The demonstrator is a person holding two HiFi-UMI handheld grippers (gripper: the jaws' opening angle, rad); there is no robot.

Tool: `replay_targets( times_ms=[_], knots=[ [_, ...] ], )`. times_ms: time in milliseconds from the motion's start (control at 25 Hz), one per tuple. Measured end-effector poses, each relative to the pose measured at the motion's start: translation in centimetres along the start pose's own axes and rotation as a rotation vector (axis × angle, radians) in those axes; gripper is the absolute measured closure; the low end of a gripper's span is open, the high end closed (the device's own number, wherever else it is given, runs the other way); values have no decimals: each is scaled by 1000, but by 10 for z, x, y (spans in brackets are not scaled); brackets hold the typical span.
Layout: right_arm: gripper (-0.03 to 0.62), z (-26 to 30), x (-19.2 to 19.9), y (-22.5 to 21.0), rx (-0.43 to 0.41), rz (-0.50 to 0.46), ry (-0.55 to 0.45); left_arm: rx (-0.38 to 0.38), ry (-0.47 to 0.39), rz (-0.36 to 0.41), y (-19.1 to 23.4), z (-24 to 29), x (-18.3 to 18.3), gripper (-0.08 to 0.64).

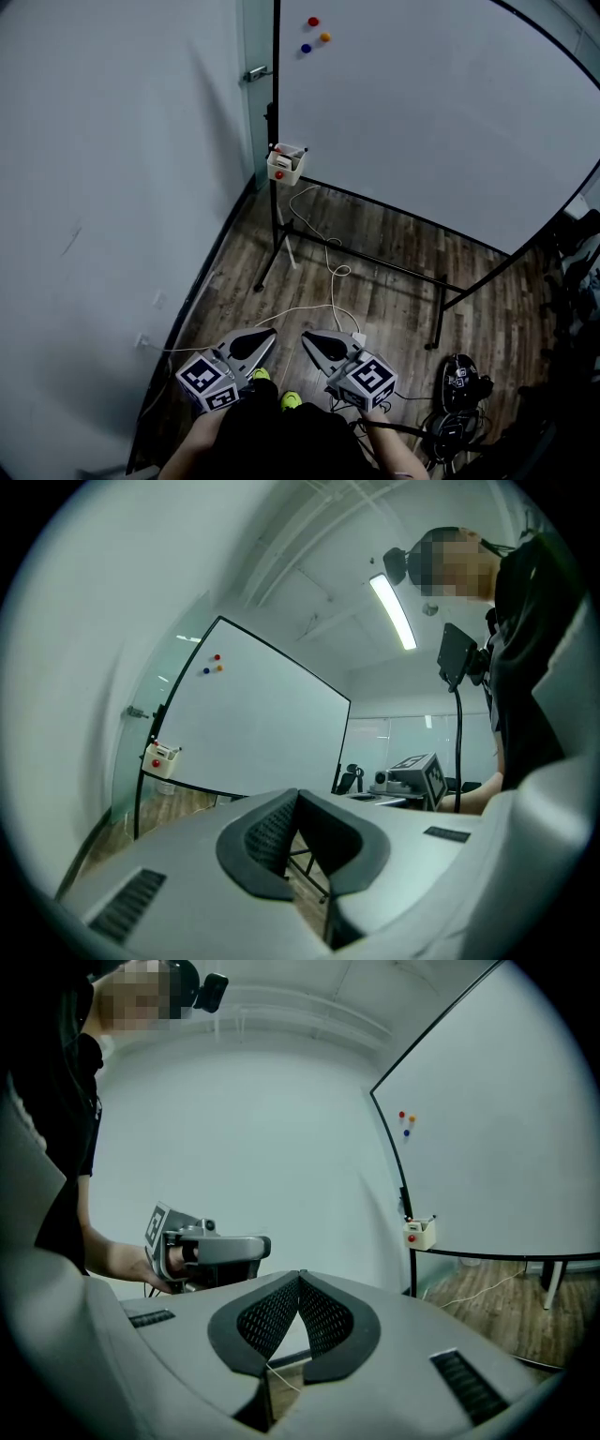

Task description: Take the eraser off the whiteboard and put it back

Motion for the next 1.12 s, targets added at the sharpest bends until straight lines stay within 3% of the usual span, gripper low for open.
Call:
replay_targets(
  times_ms=[560, 1120],
  knots=[
    [572, 24, 5, -22, 36, 17, 31, -6, -22, -32, 52, 9, -3, 561],
    [572, 96, -17, -86, 42, 33, 54, 6, -4, -12, 138, 52, -31, 561]
  ],
)
Point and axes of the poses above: the fingertips, and each gripper's own axes: z forward along the fingers, y to its left, x out of its underside, the point moved 6 cm from there along -z, backward along the fingers, and after that the axes turned 1 degree about y, right-handed, at the moved point
